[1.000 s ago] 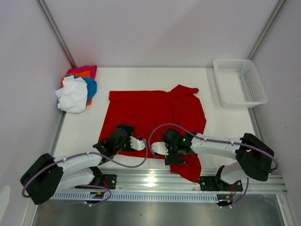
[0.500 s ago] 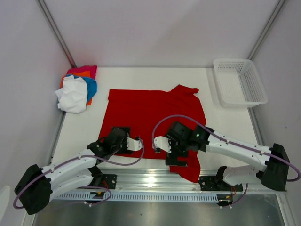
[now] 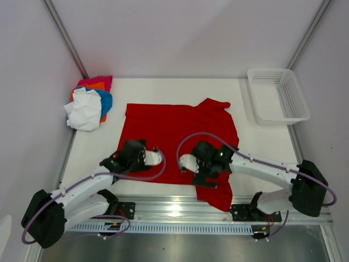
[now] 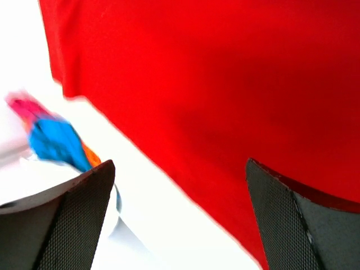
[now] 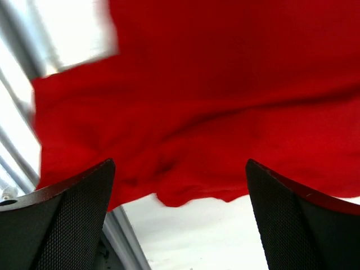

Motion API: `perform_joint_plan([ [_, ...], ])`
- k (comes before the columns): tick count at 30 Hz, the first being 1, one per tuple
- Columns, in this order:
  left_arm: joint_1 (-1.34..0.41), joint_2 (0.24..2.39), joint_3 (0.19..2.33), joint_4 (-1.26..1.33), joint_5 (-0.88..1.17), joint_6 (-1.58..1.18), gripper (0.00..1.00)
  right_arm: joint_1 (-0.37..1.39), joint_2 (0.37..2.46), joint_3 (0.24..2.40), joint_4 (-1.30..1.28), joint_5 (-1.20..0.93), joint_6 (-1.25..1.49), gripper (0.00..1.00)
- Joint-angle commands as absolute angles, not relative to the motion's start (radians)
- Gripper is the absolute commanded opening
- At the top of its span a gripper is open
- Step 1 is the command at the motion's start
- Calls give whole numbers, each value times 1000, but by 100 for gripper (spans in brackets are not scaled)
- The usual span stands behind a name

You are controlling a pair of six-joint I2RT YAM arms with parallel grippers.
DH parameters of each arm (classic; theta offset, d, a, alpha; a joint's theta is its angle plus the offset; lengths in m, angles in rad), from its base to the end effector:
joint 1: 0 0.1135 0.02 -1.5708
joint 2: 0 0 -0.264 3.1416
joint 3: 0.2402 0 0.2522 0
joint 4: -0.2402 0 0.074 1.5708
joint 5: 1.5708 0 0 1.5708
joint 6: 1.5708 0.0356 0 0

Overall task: Fold and stack the t-shirts
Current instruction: Flatten the tshirt out

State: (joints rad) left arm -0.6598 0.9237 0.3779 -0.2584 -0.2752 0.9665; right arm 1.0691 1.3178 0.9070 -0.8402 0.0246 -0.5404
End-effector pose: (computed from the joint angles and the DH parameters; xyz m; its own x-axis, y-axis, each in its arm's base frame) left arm 0.1453 -0.1005 0.1703 0.0395 0.9717 -0.2331 0.7189 0.1344 0.6820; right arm 0.1147 0.2073 0.2222 0.0575 -0.9645 -0.2576 -0.9833 -0.0101 -0.1818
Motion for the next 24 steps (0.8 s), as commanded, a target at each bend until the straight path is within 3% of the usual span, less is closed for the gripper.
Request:
perform_joint_plan([
  [1, -435, 1041, 690, -253, -148, 786, 99, 823, 1432, 1072, -747, -99, -571, 99],
  [4, -257, 1257, 987, -444, 6, 611, 99, 480, 1617, 1293, -744, -274, -545, 98],
  [8, -161, 1533, 1306, -555, 135, 436, 99, 287, 1853, 1544, -689, -331, -373, 97],
  [11, -121, 1719, 1483, -601, 230, 342, 99, 217, 2018, 1716, -698, -360, -299, 97],
  [19, -51, 2139, 2007, -799, 386, 246, 99, 193, 2195, 1873, -673, -301, -204, 98],
  [24, -40, 2224, 2134, -796, 276, 271, 99, 201, 2198, 1873, -623, -227, -210, 98],
])
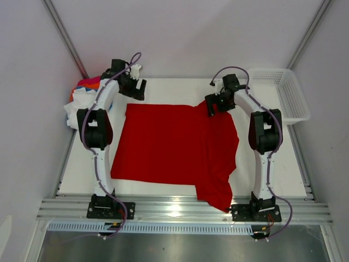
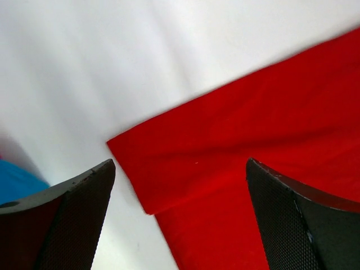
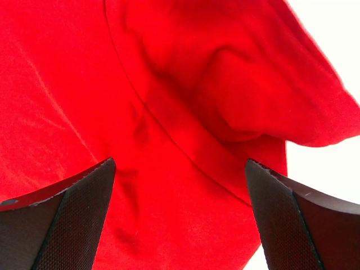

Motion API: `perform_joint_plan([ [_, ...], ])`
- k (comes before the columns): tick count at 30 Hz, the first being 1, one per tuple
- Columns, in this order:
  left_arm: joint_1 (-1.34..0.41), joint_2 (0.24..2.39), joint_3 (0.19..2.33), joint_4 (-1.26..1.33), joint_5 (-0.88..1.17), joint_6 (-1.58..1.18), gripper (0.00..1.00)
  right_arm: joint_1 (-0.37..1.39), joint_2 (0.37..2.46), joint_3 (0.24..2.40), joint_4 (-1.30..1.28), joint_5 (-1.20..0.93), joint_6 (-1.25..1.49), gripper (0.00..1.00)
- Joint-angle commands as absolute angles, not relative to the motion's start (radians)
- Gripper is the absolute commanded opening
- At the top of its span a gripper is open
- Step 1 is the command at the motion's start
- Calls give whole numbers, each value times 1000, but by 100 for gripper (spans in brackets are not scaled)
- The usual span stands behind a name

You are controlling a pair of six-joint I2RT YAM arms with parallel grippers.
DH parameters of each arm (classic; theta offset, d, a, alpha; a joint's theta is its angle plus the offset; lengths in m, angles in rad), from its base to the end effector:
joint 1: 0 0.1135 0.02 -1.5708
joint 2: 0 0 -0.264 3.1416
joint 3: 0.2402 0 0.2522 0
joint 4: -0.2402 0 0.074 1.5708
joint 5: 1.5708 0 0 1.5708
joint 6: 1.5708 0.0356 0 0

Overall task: Fold and stack the t-shirts
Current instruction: Flatten the tshirt out

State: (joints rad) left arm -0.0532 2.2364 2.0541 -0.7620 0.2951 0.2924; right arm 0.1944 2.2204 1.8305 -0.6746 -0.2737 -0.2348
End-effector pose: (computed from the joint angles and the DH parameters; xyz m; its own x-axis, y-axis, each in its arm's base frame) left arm 0.4969 -0.0368 0.2482 -0.7109 0.3140 -0.6293 0.4450 0.8938 -0.0566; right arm 0.4706 0.1025 0.1914 -0.7613 -0.3782 -0.5266 -0.5056 0.8548 0.1171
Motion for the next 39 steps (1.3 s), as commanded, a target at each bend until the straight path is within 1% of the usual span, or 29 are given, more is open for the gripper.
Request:
perform_joint_plan([
  [1, -40, 2221, 2122, -745, 234, 287, 99, 206, 2194, 1867, -609, -207, -218, 98],
  [4, -40, 2235, 2147, -710, 195, 305, 99, 212, 2192, 1861, -581, -161, -233, 98],
  [7, -38, 2279, 2203, -747, 173, 328, 99, 215, 2195, 1859, -569, -144, -236, 98],
  [10, -38, 2295, 2195, -767, 169, 366, 99, 225, 2195, 1847, -548, -118, -242, 97],
  [12, -37, 2283, 2165, -758, 157, 379, 99, 232, 2195, 1833, -520, -106, -245, 95],
  [13, -34, 2276, 2136, -749, 156, 385, 99, 235, 2197, 1826, -514, -103, -247, 90],
  [15, -29, 2260, 2094, -729, 146, 390, 99, 247, 2198, 1818, -497, -95, -248, 87],
  [17, -25, 2250, 2076, -700, 134, 396, 99, 262, 2200, 1806, -473, -68, -252, 86],
  [22, -14, 2223, 2031, -678, 169, 373, 99, 262, 2151, 1735, -310, 0, -281, 92],
  [23, -12, 2223, 2031, -673, 170, 368, 99, 258, 2160, 1755, -278, 46, -290, 92],
  [25, -12, 2227, 2037, -678, 184, 365, 99, 258, 2198, 1822, -310, 87, -334, 94],
  [26, -12, 2230, 2042, -683, 190, 367, 99, 261, 2250, 1904, -322, 106, -350, 94],
  [27, -12, 2235, 2060, -696, 202, 367, 99, 259, 2275, 1940, -336, 127, -380, 94],
  [29, -12, 2240, 2060, -698, 204, 373, 99, 256, 2325, 1988, -312, 188, -414, 95],
  [31, -14, 2230, 2048, -684, 212, 385, 99, 250, 2350, 2009, -295, 204, -452, 96],
  [33, -12, 2220, 2016, -661, 221, 414, 99, 236, 2393, 2070, -320, 172, -459, 96],
  [35, -12, 2217, 2022, -672, 274, 457, 99, 227, 2430, 2138, -421, 118, -454, 96],
  [36, -12, 2220, 2029, -687, 300, 474, 99, 222, 2468, 2210, -464, 62, -454, 96],
  [37, -14, 2226, 2039, -734, 351, 485, 99, 221, 2485, 2238, -529, 45, -454, 96],
  [39, -14, 2272, 2126, -819, 414, 529, 99, 225, 2513, 2279, -592, -24, -465, 95],
])
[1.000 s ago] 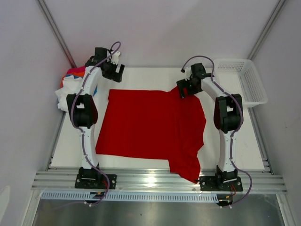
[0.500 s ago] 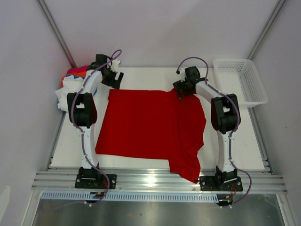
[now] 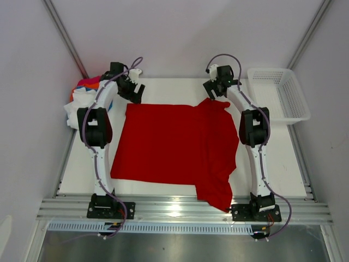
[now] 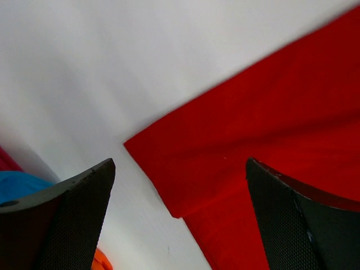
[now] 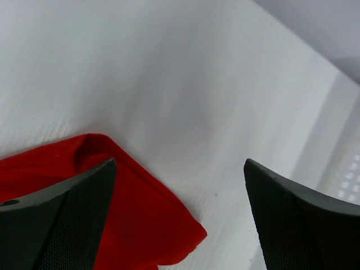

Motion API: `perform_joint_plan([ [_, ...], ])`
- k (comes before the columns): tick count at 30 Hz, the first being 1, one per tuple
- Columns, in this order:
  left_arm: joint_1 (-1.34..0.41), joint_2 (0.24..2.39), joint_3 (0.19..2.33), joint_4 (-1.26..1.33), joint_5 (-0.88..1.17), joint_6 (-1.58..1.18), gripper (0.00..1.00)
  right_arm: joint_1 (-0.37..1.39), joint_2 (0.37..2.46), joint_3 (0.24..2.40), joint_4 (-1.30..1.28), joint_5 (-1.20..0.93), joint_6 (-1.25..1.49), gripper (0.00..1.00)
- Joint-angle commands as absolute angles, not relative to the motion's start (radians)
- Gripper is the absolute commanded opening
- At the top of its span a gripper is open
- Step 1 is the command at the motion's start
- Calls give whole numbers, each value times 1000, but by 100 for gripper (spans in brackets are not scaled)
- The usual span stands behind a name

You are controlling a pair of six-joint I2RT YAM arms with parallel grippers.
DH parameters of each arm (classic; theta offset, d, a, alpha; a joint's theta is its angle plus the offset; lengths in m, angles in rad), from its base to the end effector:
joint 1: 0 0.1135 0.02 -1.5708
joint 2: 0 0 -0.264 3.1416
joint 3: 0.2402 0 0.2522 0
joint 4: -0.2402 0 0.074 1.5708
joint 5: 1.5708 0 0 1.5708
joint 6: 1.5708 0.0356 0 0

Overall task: Fold and stack the t-shirts
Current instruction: Flatten the tshirt out

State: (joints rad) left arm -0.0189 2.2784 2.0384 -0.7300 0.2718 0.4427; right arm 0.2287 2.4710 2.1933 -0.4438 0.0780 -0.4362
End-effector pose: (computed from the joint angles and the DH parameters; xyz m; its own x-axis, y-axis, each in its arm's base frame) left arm 0.5048 -0.0191 0.2248 -0.6724 0.4254 -0.6057 0.5069 0.8610 0.0421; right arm 0.5471 0.1245 0.1958 -0.5117 -0.5516 -0.6588 -0.4250 0.8288 -0.3639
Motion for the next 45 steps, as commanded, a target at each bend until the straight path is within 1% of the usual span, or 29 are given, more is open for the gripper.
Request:
perform_joint_plan([
  [1, -15, 2293, 2149, -901, 442, 541, 99, 227, 2516, 2278, -598, -28, -471, 95],
  [2, -18, 2331, 2210, -929, 442, 546, 99, 230, 2516, 2273, -601, -31, -474, 95],
  [3, -20, 2342, 2218, -946, 439, 548, 99, 232, 2517, 2270, -609, -43, -477, 95],
  [9, -20, 2349, 2172, -966, 413, 555, 99, 242, 2522, 2263, -663, -103, -477, 95],
  [12, -21, 2373, 2210, -1053, 433, 558, 99, 244, 2519, 2263, -683, -115, -479, 95],
  [14, -21, 2394, 2227, -1071, 411, 536, 99, 248, 2516, 2260, -684, -120, -479, 93],
  [16, -20, 2402, 2229, -1054, 356, 514, 99, 252, 2514, 2258, -686, -124, -476, 89],
  [17, -20, 2405, 2235, -1055, 345, 503, 99, 250, 2514, 2257, -687, -132, -474, 81],
  [19, -20, 2417, 2243, -1068, 318, 499, 99, 252, 2513, 2257, -695, -136, -474, 72],
  [20, -21, 2421, 2247, -1072, 305, 497, 99, 253, 2510, 2252, -698, -140, -472, 61],
  [22, -20, 2421, 2243, -1071, 267, 497, 99, 253, 2504, 2238, -693, -140, -472, 52],
  [23, -17, 2419, 2240, -1066, 259, 495, 99, 255, 2502, 2232, -692, -141, -471, 42],
  [25, -12, 2415, 2241, -1052, 245, 488, 99, 253, 2494, 2214, -683, -143, -469, 33],
  [26, -12, 2411, 2234, -1043, 227, 483, 99, 253, 2490, 2209, -680, -143, -468, 26],
  [27, -9, 2407, 2233, -1029, 216, 476, 99, 253, 2487, 2201, -677, -140, -468, 22],
  [29, -9, 2398, 2220, -990, 170, 460, 99, 255, 2482, 2195, -673, -140, -466, 17],
  [33, -9, 2370, 2186, -899, 94, 420, 99, 255, 2465, 2169, -663, -138, -466, 18],
  [35, -9, 2373, 2212, -906, 77, 407, 99, 253, 2462, 2166, -661, -138, -466, 18],
  [39, -9, 2437, 2347, -1046, 167, 358, 99, 253, 2454, 2161, -667, -152, -456, 18],
  [44, -8, 2473, 2342, -1078, 206, 318, 99, 256, 2425, 2131, -661, -182, -437, 18],
  [45, -8, 2480, 2345, -1087, 199, 316, 95, 258, 2422, 2125, -661, -184, -436, 19],
])
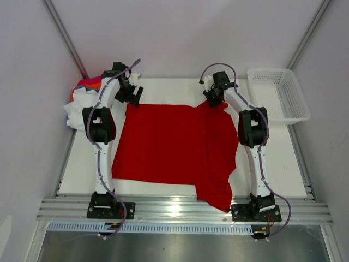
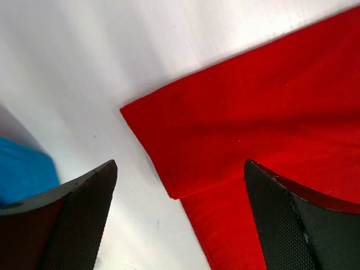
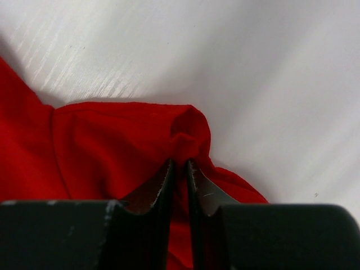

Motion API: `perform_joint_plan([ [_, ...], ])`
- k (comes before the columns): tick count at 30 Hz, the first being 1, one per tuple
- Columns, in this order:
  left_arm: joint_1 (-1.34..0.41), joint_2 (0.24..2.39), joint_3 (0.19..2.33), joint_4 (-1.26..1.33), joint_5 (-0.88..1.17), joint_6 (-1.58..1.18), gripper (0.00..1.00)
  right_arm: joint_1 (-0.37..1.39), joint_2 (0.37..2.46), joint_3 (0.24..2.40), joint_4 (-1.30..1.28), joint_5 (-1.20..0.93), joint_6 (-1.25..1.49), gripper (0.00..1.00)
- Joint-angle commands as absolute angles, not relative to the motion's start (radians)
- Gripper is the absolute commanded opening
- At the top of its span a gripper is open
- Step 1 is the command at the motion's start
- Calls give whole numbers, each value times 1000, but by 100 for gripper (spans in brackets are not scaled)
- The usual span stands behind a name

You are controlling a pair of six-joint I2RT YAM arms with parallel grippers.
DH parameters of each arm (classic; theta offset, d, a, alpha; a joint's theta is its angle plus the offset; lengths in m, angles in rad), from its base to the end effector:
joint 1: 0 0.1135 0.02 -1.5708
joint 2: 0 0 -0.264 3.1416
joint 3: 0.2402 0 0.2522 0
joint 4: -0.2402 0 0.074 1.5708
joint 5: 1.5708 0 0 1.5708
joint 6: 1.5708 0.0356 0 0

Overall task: Fold and stack the t-shirts
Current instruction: Flatten the tshirt out

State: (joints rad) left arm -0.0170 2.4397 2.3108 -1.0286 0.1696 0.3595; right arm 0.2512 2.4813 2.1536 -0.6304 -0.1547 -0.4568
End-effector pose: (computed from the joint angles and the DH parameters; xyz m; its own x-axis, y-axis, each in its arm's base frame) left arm 0.5159 -0.0148 0.2121 -0.8274 0.3609 -0.4303 0.4013 0.9159 -0.0034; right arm 0.5241 0.1402 0.1641 -0.5650 -0.5949 -0.5717 -0.6470 0.7495 -0.1405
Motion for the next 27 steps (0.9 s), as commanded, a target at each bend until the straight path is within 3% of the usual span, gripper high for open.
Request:
perform_joint_plan([
  [1, -5, 2483, 2347, -1089, 199, 313, 94, 259, 2421, 2120, -661, -184, -436, 18],
  [17, 52, 2264, 1959, -746, 320, 129, 99, 264, 2384, 2054, -618, -209, -405, 20],
  [27, 40, 2252, 1942, -724, 284, 123, 99, 261, 2362, 2005, -595, -222, -400, 20],
])
